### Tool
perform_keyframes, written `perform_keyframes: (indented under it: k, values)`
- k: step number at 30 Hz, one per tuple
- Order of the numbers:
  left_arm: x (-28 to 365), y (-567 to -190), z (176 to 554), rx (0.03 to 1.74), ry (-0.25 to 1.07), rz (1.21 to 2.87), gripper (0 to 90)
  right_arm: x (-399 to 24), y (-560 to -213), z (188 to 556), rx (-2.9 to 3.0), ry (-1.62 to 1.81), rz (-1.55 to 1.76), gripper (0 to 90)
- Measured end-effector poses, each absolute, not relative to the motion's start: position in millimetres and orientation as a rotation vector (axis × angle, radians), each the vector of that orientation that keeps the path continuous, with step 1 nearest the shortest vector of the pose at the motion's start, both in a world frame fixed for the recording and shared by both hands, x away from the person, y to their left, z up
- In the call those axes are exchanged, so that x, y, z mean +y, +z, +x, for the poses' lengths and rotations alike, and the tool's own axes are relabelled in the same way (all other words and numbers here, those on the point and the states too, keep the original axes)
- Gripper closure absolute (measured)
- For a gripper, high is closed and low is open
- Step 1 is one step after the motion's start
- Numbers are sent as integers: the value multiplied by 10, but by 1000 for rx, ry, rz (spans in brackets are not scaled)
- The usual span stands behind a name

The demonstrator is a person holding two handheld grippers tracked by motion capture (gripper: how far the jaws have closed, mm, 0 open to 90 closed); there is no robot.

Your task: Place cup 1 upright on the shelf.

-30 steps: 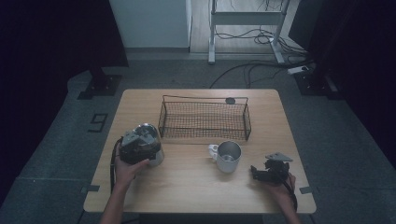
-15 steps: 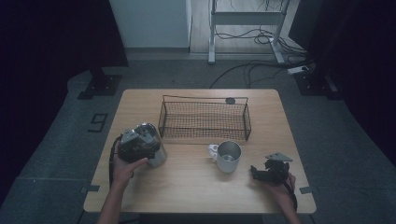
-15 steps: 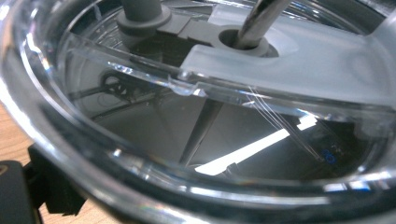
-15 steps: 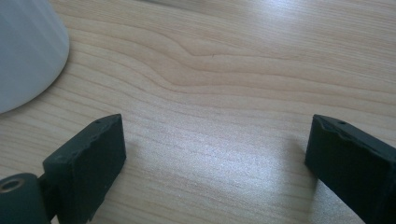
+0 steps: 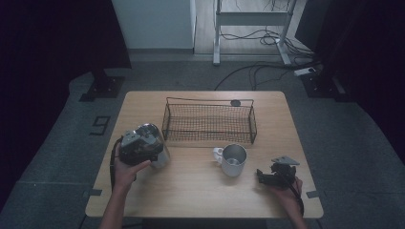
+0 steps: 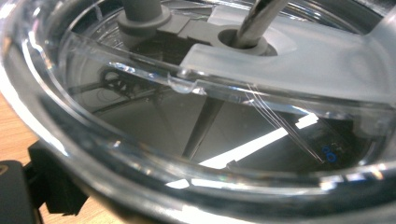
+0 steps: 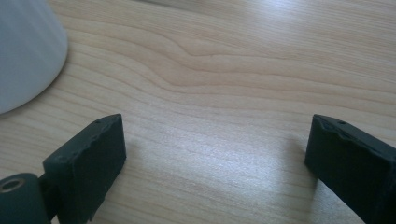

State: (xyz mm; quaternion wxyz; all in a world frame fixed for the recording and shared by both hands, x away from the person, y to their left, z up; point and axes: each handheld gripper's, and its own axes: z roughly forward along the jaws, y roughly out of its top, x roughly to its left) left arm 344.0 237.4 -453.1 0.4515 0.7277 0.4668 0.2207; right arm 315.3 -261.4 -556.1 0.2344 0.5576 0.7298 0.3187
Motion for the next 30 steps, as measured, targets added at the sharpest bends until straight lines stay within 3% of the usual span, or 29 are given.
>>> perform_keyframes:
  k: [30]
  values:
    - [2039,-4227,3477,1148,549,1789,38,-2612,-5559,3150,2004,877,1519,74]
